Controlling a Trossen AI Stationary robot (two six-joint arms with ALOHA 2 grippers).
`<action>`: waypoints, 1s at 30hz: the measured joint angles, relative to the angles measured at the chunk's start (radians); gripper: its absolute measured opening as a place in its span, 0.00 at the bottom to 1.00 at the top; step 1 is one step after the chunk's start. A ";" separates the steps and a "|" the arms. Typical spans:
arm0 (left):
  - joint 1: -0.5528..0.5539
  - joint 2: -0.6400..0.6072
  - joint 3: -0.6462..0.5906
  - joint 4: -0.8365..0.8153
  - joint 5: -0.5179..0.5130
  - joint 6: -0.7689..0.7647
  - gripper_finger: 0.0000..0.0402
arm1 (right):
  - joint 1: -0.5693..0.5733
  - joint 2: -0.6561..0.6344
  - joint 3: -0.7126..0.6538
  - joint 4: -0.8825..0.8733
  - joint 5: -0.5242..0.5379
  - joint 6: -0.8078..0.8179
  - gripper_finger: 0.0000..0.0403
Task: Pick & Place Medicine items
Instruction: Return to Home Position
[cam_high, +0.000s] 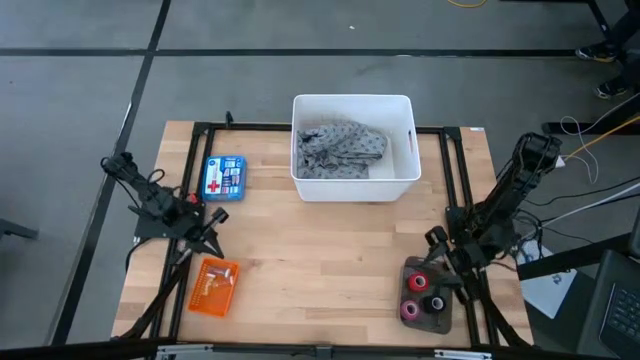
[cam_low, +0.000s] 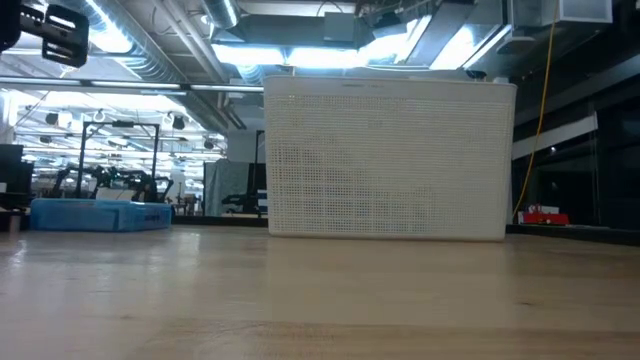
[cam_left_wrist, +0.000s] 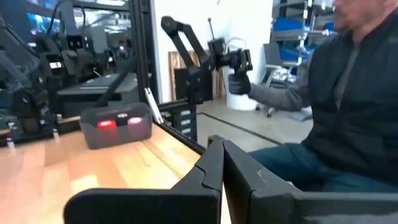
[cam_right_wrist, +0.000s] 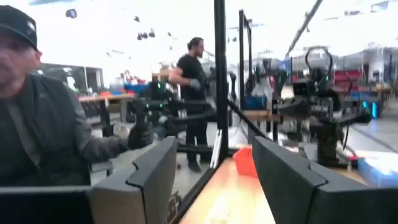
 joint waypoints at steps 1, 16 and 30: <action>0.010 0.000 0.009 -0.010 0.007 0.000 0.01 | 0.000 -0.009 -0.025 0.044 -0.007 -0.022 0.53; 0.146 0.000 0.193 -0.279 0.074 0.059 0.01 | 0.300 -0.476 -0.056 -0.219 0.295 -0.361 0.53; 0.307 0.000 0.024 -0.161 0.126 -0.043 0.00 | 0.335 -0.681 -0.056 -0.760 0.217 0.109 0.53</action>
